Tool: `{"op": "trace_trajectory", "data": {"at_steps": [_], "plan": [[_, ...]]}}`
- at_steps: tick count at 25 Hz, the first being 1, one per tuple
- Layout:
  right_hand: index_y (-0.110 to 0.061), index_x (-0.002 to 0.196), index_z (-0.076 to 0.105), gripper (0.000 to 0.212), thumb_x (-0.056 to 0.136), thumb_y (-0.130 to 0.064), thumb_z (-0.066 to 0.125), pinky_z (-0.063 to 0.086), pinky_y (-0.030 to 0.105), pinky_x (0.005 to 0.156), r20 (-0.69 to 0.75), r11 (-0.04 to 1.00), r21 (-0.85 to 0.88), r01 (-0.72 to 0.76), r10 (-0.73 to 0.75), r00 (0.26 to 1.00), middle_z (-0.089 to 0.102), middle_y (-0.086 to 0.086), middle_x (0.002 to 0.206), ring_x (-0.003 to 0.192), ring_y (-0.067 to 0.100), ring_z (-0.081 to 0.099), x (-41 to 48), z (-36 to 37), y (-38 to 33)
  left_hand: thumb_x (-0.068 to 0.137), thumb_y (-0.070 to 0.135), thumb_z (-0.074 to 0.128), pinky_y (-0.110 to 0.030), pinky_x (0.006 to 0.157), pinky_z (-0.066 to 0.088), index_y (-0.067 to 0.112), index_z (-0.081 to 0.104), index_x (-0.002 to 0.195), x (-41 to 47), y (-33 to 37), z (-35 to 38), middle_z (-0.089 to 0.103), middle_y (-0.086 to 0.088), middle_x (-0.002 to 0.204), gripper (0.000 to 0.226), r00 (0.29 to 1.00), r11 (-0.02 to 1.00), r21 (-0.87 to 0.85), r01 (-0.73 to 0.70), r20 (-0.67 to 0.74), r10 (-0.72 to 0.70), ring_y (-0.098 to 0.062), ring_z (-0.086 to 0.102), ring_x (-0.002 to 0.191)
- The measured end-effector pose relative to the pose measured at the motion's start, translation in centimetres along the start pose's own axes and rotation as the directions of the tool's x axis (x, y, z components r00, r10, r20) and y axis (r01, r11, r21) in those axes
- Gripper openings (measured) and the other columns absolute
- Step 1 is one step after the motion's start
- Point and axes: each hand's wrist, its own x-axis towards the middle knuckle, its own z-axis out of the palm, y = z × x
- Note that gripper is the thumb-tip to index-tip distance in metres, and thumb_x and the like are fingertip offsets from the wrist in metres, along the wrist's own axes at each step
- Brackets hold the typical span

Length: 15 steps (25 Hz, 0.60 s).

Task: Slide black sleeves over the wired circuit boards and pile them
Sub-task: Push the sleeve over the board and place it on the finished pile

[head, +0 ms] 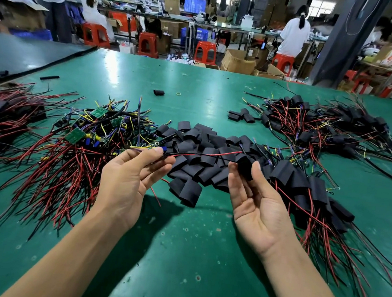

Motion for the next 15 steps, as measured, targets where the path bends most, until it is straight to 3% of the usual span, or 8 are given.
{"op": "trace_trajectory", "data": {"at_steps": [4,10,15], "plan": [[-0.005,0.102,0.066,0.033,0.074,-0.021,0.071,0.049,0.017,0.037,0.007,1.0,0.013,-0.001,0.001,1.0,0.075,0.015,0.095,0.067,0.018,0.075,-0.21,0.19,-0.08,0.082,-0.001,0.068,-0.027,0.067,0.061,0.005,0.056,0.086,-0.23,0.05,0.04,0.071,-0.013,0.073,0.014,1.0,1.0,0.028,0.003,0.011,-0.003,-0.027,0.075,0.074],[-0.001,0.099,0.067,0.035,0.069,-0.016,0.076,0.062,0.028,0.064,0.068,0.994,-0.053,0.092,-0.088,0.994,0.075,0.019,0.099,0.083,0.022,0.076,0.3,-0.21,0.09,0.082,-0.002,0.068,-0.028,0.069,0.061,0.006,0.056,0.084,-0.44,0.04,0.13,0.071,-0.012,0.072,0.014,1.0,0.998,0.055,0.011,0.013,-0.011,-0.027,0.075,0.073],[-0.012,0.093,0.066,0.036,0.062,-0.017,0.082,0.062,0.028,0.068,0.108,0.94,-0.28,0.194,-0.17,0.98,0.075,0.014,0.091,0.083,0.023,0.075,0.57,-0.54,0.72,0.068,0.007,0.074,-0.026,0.066,0.061,0.005,0.058,0.084,-0.65,0.19,0.21,0.072,-0.015,0.077,0.023,0.997,0.998,0.039,0.043,0.056,-0.045,-0.027,0.075,0.077]]}}
